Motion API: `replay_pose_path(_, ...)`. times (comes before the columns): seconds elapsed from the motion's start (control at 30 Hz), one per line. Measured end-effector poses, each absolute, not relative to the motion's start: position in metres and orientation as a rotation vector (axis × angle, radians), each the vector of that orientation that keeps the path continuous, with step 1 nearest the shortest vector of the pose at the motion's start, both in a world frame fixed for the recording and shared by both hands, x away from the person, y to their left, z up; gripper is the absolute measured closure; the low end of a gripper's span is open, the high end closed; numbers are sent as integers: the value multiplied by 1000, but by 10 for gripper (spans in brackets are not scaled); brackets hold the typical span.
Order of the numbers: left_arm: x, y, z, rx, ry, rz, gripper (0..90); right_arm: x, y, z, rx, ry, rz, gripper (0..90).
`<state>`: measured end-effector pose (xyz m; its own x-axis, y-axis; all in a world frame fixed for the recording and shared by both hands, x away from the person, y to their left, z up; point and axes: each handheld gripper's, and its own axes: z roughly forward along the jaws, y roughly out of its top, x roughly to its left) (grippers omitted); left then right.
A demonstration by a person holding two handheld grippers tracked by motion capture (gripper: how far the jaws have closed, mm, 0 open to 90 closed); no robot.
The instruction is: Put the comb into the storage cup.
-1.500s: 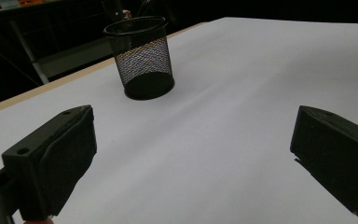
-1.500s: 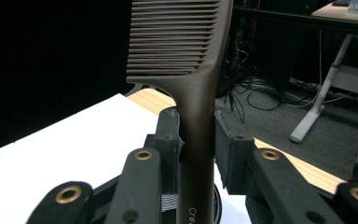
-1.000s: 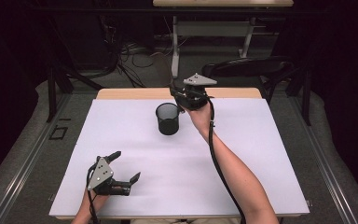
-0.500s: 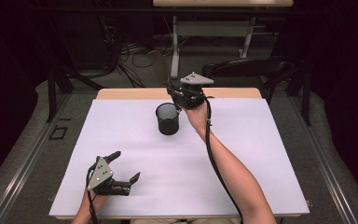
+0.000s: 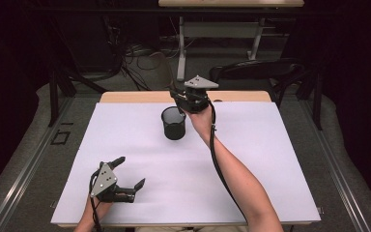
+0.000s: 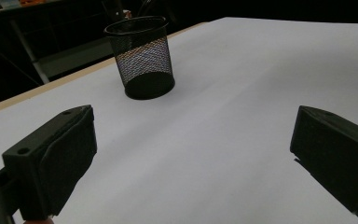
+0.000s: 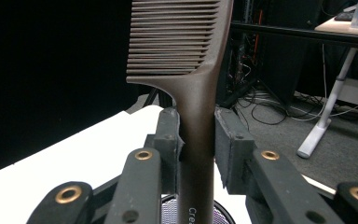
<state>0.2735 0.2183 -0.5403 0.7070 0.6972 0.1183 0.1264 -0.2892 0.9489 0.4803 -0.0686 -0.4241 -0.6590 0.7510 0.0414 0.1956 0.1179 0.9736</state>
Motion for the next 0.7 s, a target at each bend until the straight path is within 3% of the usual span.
replay_pose_path(0.7, 273, 218, -540, 1800, 653, 640, 3, 482, -61, -430, 905, 1908, 1595, 727)
